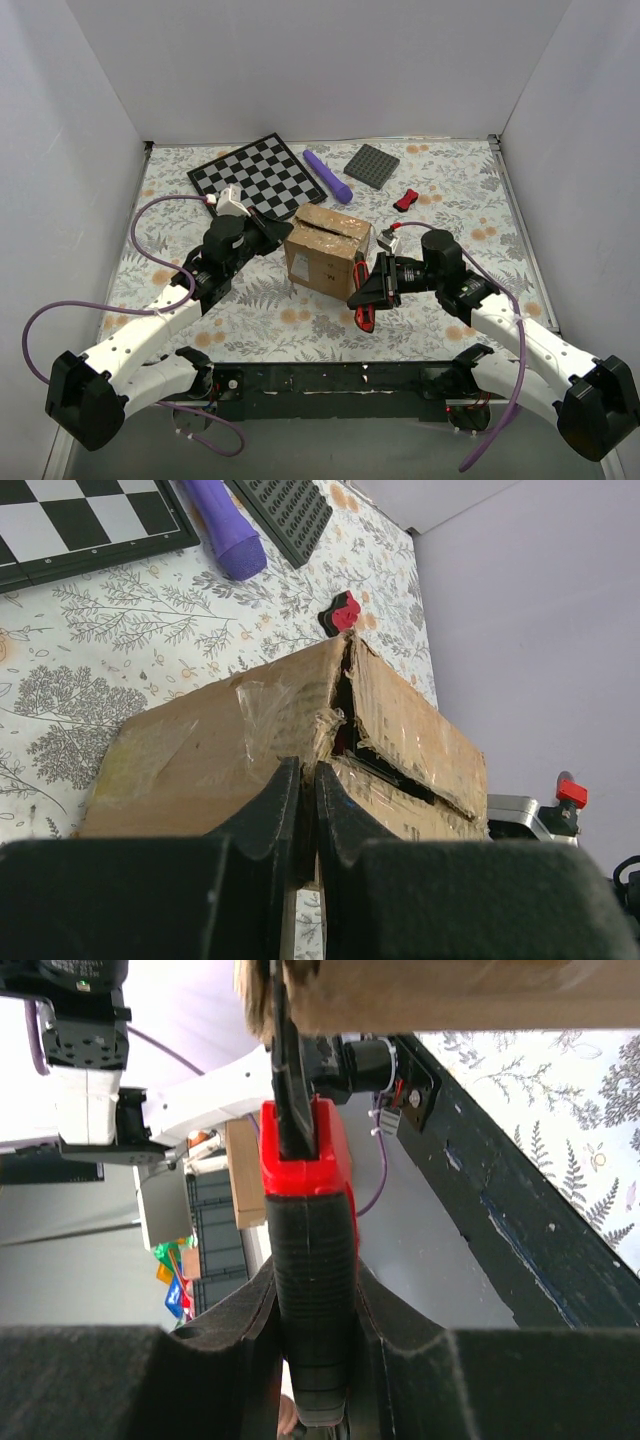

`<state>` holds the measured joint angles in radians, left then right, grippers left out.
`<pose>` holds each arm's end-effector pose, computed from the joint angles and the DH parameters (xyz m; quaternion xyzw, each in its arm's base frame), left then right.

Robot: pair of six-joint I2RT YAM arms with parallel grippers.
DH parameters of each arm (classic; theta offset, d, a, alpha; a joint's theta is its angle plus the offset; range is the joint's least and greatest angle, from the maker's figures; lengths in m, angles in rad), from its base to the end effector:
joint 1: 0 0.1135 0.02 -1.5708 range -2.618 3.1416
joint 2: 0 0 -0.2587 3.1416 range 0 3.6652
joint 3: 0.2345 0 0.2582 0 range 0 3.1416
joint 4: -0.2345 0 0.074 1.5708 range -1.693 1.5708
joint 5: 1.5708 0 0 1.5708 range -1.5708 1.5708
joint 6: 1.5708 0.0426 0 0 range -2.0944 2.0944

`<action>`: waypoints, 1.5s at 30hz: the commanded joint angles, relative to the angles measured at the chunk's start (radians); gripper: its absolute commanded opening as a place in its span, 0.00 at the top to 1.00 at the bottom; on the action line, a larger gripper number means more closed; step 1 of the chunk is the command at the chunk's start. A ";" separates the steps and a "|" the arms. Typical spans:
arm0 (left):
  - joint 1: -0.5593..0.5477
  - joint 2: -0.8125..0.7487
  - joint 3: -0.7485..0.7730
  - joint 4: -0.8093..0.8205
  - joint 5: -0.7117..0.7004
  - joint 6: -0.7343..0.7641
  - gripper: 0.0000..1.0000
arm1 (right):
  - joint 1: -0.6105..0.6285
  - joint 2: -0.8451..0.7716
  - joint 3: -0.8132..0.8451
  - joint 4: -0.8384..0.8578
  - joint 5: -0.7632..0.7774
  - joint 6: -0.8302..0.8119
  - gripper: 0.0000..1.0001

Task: Unpack the express box

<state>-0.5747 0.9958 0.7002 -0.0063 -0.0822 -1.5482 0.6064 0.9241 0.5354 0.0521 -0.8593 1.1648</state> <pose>0.2102 -0.1320 0.2802 -0.3979 0.6999 -0.5009 0.3177 0.1586 0.1492 0.2467 -0.0274 0.7792 0.6223 0.0699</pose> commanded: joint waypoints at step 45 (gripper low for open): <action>0.305 0.133 0.237 0.382 0.816 -0.177 0.07 | -0.011 -0.157 0.348 -0.425 0.074 -0.613 0.99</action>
<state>-0.2684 1.0996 0.8993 0.1524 0.4992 -1.5322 0.5957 0.7483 0.8192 -0.5262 -0.6678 0.6067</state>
